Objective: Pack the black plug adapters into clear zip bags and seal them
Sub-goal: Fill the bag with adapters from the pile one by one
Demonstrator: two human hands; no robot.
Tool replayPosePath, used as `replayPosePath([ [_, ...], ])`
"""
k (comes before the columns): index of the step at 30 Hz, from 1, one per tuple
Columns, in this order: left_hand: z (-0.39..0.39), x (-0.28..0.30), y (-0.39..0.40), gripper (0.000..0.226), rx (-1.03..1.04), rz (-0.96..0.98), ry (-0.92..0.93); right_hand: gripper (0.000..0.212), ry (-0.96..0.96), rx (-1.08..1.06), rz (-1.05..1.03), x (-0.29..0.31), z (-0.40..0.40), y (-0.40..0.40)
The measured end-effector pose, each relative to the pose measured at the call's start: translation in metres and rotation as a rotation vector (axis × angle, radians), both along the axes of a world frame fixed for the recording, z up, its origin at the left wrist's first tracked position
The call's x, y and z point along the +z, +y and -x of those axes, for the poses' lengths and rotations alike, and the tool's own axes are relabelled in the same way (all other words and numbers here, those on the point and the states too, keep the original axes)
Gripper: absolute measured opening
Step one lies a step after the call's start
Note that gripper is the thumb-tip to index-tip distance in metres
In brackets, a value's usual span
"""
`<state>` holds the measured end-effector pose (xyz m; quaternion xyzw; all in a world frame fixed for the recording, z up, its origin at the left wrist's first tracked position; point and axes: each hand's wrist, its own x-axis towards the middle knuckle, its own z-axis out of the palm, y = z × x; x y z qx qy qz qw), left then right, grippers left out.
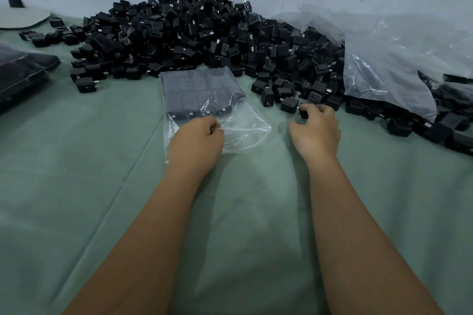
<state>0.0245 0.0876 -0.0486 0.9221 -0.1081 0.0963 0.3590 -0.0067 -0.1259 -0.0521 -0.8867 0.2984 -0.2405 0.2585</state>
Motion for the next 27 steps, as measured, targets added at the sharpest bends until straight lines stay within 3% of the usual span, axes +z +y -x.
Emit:
replayPosePath([
  [4,0.0,0.0,-0.001,0.016,0.001,-0.004,0.011,0.025,-0.179,-0.032,-0.062,0.001,0.001,0.003],
  [9,0.002,0.001,0.0,0.016,-0.005,-0.007,0.013,0.045,-0.064,-0.01,-0.011,0.0,-0.002,0.002],
  [16,0.002,0.003,-0.001,0.016,-0.003,-0.014,0.026,0.026,-0.091,0.023,0.045,-0.001,-0.003,0.009],
  [18,0.003,0.003,-0.001,0.016,-0.01,-0.007,0.025,0.018,-0.179,0.047,-0.034,0.002,-0.002,0.013],
  [21,0.003,0.003,-0.001,0.015,-0.011,0.066,0.029,0.024,-0.47,0.218,-0.237,0.015,0.004,0.032],
  [24,0.002,0.004,-0.001,0.014,0.024,0.183,0.015,0.027,-0.564,0.43,-0.123,0.024,0.012,0.061],
  [27,0.001,0.004,-0.001,0.016,0.028,0.232,0.002,0.028,-0.541,0.585,-0.027,0.023,0.017,0.082],
])
